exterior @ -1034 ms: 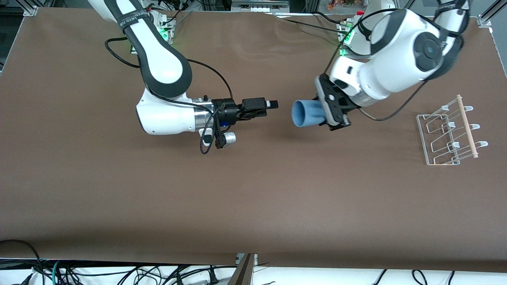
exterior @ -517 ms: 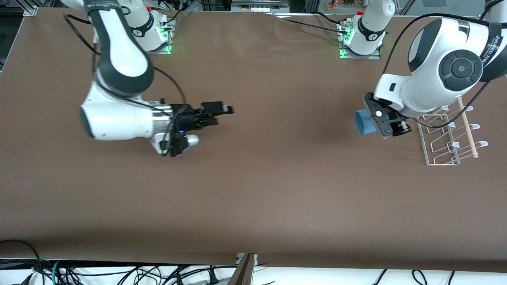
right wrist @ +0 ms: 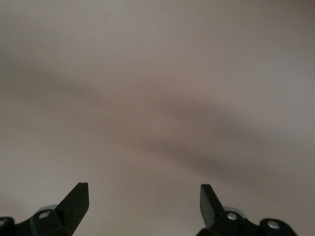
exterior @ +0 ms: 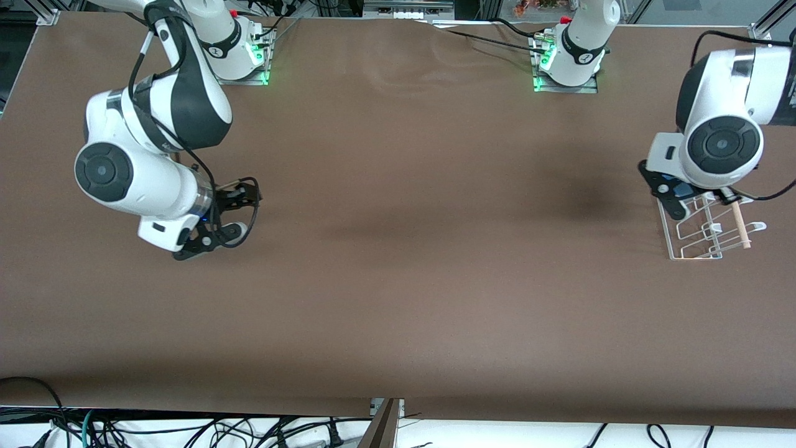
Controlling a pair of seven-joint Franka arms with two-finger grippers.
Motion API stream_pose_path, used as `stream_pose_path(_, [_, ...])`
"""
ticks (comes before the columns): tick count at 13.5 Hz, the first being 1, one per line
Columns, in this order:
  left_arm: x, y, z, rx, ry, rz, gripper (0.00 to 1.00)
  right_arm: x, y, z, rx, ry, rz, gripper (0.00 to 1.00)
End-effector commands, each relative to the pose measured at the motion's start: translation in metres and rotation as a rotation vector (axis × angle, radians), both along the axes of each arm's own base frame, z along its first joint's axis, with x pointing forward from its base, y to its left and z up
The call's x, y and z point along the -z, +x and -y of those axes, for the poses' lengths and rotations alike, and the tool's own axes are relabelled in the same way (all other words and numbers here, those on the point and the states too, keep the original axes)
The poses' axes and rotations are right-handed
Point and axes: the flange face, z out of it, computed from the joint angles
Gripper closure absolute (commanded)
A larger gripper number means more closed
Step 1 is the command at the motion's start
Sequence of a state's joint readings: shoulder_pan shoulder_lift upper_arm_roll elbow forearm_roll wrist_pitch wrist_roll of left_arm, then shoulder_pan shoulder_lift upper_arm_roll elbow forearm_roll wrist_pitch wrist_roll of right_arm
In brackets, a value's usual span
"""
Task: Transfer cup to left arm and place on rack
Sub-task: 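Open the right gripper and withdraw while the left gripper carries the cup, then move the cup with the left gripper over the wire rack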
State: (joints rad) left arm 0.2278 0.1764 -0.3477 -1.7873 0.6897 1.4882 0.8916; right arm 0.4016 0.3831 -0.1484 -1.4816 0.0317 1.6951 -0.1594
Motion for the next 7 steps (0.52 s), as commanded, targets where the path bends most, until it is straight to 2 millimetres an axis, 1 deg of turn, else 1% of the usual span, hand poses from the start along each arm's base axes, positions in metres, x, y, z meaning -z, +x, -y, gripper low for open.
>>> stream_pose_path(1, [0.025, -0.013, -0.028, 0.065, 0.184, -0.068, 1.00, -0.046, -0.007, 0.043, 0.029, -0.083, 0.050, 0.00])
stream_pose_path(3, [0.048, -0.026, -0.039, 0.116, 0.286, -0.135, 1.00, -0.085, -0.018, 0.093, 0.111, -0.083, 0.051, 0.00])
stream_pose_path(4, [0.057, -0.032, -0.043, 0.136, 0.321, -0.161, 1.00, -0.103, -0.027, 0.112, 0.145, -0.070, 0.045, 0.00])
stream_pose_path(5, [0.067, -0.039, -0.047, 0.160, 0.356, -0.188, 1.00, -0.121, -0.039, 0.119, 0.163, -0.058, 0.039, 0.00])
stream_pose_path(6, [0.074, -0.048, -0.050, 0.197, 0.407, -0.215, 1.00, -0.139, -0.053, 0.131, 0.190, -0.049, 0.020, 0.00])
stream_pose_path(7, [0.085, -0.059, -0.050, 0.251, 0.458, -0.242, 1.00, -0.147, -0.063, 0.146, 0.222, -0.019, -0.005, 0.00])
